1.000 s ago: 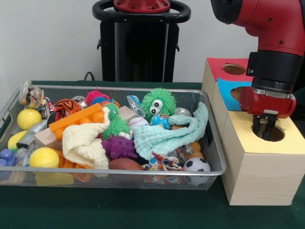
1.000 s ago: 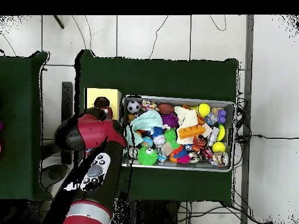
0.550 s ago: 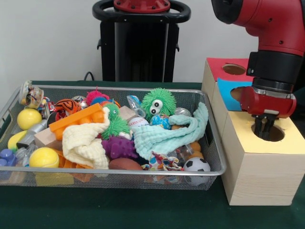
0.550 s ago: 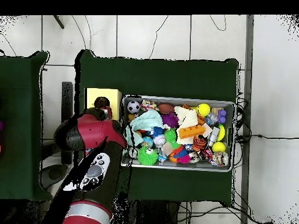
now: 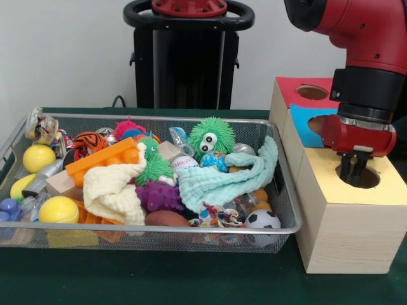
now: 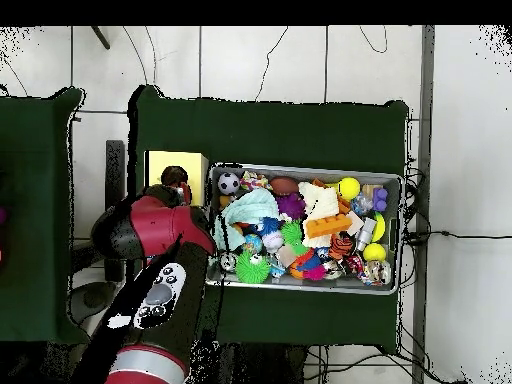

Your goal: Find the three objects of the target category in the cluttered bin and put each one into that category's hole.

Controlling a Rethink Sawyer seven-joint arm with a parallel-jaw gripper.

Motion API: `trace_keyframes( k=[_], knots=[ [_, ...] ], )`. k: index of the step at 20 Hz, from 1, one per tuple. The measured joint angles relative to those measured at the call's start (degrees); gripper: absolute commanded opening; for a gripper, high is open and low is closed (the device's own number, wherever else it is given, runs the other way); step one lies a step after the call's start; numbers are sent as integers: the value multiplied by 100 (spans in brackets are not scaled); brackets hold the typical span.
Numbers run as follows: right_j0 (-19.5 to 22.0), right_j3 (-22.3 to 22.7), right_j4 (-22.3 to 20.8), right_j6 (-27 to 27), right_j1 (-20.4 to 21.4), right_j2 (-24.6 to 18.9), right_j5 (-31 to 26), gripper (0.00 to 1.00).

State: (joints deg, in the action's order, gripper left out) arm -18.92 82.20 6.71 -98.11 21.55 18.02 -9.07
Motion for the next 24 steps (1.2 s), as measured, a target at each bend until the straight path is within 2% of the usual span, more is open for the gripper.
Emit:
trace_keyframes(
  k=[9, 24],
  knots=[
    [67, 81, -15, 0, 97, -71, -4, 0],
    [559, 903, -522, 0, 1078, -708, 8, 0]
  ],
)
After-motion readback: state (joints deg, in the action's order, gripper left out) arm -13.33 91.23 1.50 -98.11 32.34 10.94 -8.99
